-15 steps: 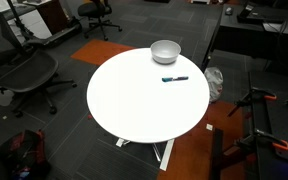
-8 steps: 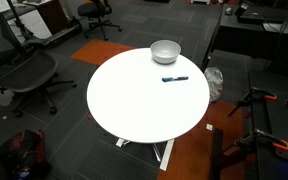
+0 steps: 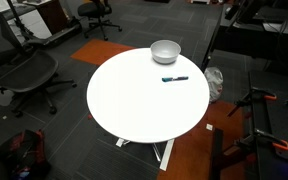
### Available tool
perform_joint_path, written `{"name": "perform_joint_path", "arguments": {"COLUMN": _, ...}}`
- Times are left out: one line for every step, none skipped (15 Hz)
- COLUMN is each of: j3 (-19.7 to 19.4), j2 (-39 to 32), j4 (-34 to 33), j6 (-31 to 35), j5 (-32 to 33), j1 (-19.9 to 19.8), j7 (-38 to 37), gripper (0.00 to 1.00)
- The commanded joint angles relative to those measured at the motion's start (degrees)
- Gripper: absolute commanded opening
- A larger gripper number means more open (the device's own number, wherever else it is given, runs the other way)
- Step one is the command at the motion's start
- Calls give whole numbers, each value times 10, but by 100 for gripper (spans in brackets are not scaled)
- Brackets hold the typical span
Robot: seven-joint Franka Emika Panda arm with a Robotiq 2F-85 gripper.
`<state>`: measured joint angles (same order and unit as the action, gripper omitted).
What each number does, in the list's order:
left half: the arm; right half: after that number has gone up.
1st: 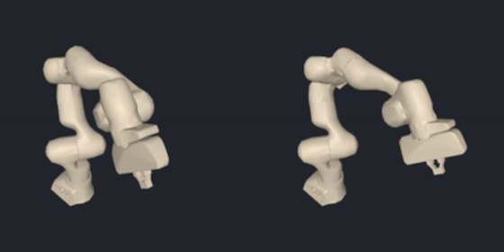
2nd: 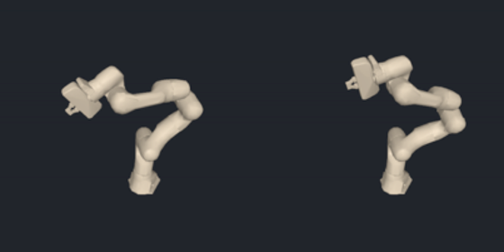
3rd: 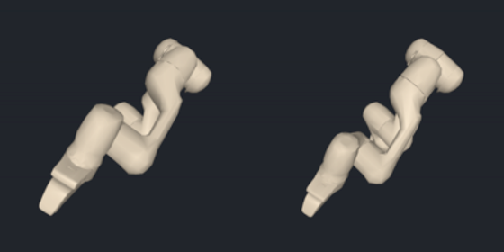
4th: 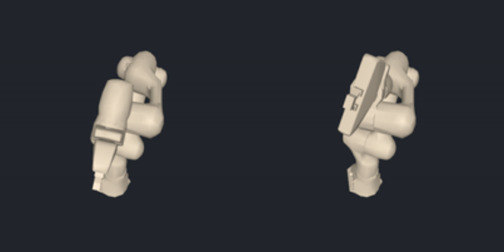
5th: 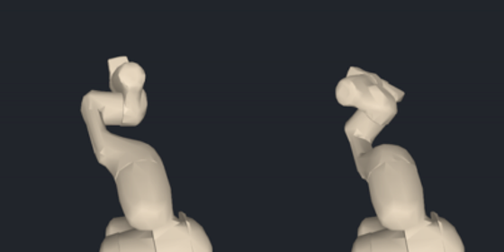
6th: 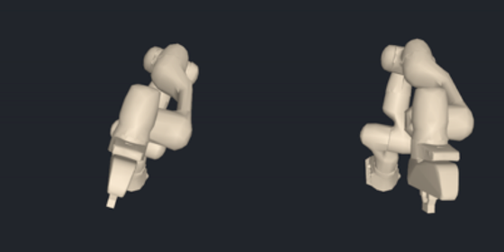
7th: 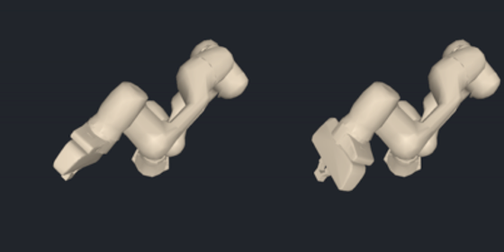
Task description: Put the marker in the bowl
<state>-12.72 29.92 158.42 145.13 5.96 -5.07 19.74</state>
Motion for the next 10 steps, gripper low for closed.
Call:
{"name": "perform_joint_path", "arguments": {"j3": 2, "j2": -61, "j4": 0, "j6": 74, "j5": -2, "j1": 20, "j7": 19, "gripper": 100}}
{"name": "perform_joint_path", "arguments": {"j3": -5, "j2": -80, "j4": -4, "j6": 85, "j5": -12, "j1": 33, "j7": 31, "gripper": 100}}
{"name": "perform_joint_path", "arguments": {"j3": -12, "j2": -102, "j4": -9, "j6": 98, "j5": -24, "j1": 48, "j7": 46, "gripper": 100}}
{"name": "perform_joint_path", "arguments": {"j3": -14, "j2": -122, "j4": -13, "j6": 110, "j5": -29, "j1": 55, "j7": 57, "gripper": 100}}
{"name": "perform_joint_path", "arguments": {"j3": -16, "j2": -143, "j4": -18, "j6": 120, "j5": -34, "j1": 63, "j7": 70, "gripper": 100}}
{"name": "perform_joint_path", "arguments": {"j3": -19, "j2": -165, "j4": -24, "j6": 127, "j5": -44, "j1": 72, "j7": 86, "gripper": 100}}
{"name": "perform_joint_path", "arguments": {"j3": -20, "j2": -184, "j4": -31, "j6": 131, "j5": -55, "j1": 80, "j7": 103, "gripper": 100}}
{"name": "perform_joint_path", "arguments": {"j3": -20, "j2": -204, "j4": -39, "j6": 135, "j5": -66, "j1": 85, "j7": 122, "gripper": 100}}
{"name": "perform_joint_path", "arguments": {"j3": -18, "j2": -222, "j4": -48, "j6": 135, "j5": -77, "j1": 87, "j7": 139, "gripper": 100}}
{"name": "perform_joint_path", "arguments": {"j3": -12, "j2": -243, "j4": -59, "j6": 134, "j5": -82, "j1": 86, "j7": 152, "gripper": 100}}
